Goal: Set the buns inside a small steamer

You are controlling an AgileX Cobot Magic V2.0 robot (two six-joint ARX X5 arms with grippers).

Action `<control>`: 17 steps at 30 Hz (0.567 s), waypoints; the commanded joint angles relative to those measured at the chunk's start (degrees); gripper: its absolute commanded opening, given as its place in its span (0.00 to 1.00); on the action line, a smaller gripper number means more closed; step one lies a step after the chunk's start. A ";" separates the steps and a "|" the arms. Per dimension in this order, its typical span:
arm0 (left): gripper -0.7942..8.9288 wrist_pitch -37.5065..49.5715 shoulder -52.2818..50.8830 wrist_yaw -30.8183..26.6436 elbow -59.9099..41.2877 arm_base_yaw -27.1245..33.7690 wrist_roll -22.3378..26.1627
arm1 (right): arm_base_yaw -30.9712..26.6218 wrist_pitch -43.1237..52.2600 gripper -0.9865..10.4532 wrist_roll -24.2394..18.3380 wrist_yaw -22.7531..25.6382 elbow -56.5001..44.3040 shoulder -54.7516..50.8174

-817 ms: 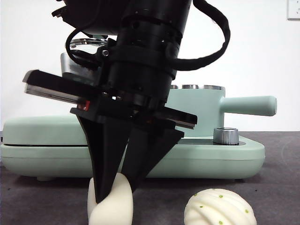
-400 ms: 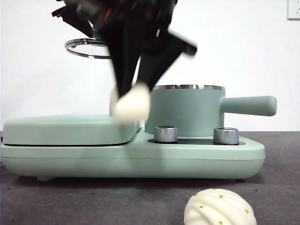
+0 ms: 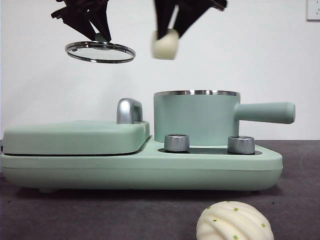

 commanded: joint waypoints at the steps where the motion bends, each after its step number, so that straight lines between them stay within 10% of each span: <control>1: 0.20 1.44 0.22 0.31 2.27 -0.02 -0.48 | -3.37 0.96 0.16 -1.49 -0.96 1.77 2.14; 17: 0.20 1.46 0.22 0.31 2.27 0.26 -0.61 | -10.21 6.62 0.16 -4.09 -6.19 1.77 12.28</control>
